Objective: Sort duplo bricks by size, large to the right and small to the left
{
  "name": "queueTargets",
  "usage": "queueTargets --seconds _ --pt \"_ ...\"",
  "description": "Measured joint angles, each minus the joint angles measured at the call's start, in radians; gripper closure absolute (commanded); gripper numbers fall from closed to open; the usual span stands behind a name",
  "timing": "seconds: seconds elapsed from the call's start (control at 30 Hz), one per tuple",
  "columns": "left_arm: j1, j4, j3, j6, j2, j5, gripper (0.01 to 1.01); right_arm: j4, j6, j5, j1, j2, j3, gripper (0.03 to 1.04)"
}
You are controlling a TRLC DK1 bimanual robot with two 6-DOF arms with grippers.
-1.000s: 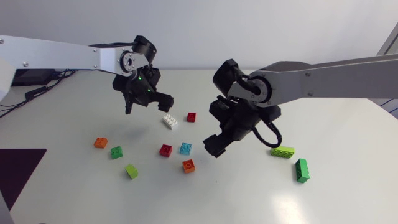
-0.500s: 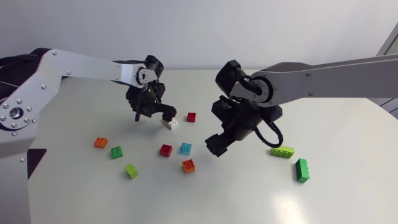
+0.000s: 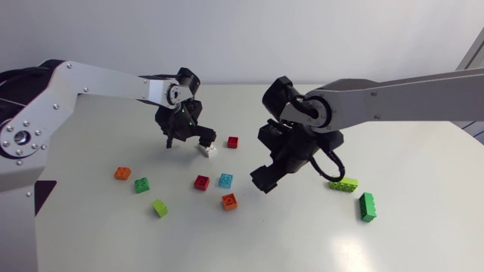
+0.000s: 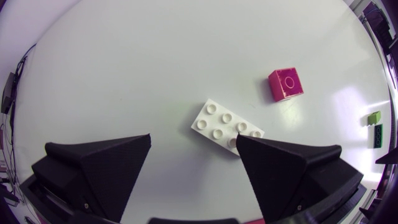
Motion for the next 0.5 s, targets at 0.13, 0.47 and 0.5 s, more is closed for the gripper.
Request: queueTargets --seconds 0.13,0.47,0.5 --pt "-0.014 0.009 -0.006 0.0 0.0 0.0 0.074 0.0 0.0 0.0 0.0 0.0 0.0 0.11" --pt "-0.074 0.066 -0.117 0.0 -0.054 0.0 0.074 0.003 0.0 0.0 0.0 0.0 -0.027 0.11" --pt "-0.077 0.068 -0.139 0.0 -0.068 0.001 0.074 0.003 0.0 0.0 0.0 -0.002 -0.028 0.11"
